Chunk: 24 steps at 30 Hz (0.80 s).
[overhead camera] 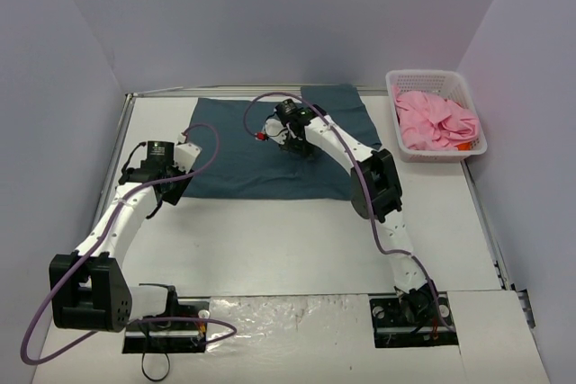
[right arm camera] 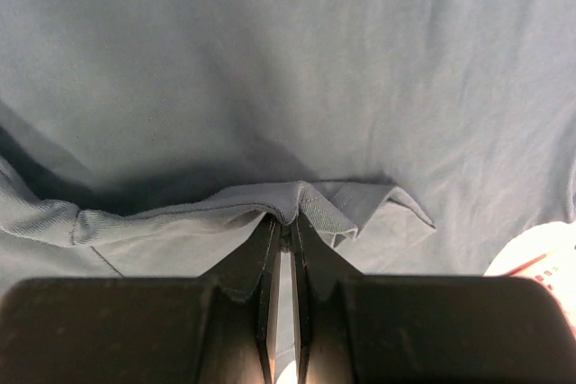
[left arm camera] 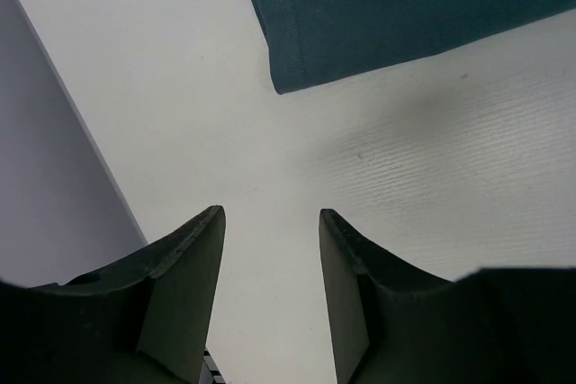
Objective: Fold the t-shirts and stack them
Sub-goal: Fold the flattened tshirt in 1/3 of the way
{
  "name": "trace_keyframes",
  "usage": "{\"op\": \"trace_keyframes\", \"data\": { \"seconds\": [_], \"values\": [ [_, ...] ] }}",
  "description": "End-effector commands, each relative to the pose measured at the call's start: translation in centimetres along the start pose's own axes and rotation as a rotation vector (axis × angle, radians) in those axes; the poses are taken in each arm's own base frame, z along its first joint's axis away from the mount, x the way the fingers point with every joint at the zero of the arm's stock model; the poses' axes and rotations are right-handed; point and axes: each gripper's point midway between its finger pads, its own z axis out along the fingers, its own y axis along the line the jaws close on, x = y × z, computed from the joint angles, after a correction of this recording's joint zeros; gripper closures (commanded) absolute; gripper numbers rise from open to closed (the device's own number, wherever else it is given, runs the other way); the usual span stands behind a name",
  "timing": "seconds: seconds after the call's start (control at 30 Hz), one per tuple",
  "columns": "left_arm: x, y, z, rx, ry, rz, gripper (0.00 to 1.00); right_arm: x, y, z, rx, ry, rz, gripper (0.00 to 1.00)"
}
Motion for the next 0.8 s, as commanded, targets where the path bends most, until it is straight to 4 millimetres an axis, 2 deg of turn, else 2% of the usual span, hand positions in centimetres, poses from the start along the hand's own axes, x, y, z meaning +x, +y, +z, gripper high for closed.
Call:
{"op": "trace_keyframes", "data": {
  "seconds": [0.0,0.37,0.77],
  "values": [
    [-0.1,0.5,-0.2,-0.016,0.000,-0.010,0.55,0.1,0.6,0.3,-0.008,0.041,-0.042,1.00],
    [0.0,0.5,-0.2,-0.012,0.005,-0.009,0.55,-0.5,1.4,1.2,-0.015,0.044,-0.072,1.00],
    [-0.1,0.4,-0.2,-0.012,0.001,-0.006,0.55,-1.5,1.1,1.3,0.010,0.022,-0.075,1.00]
  ]
}}
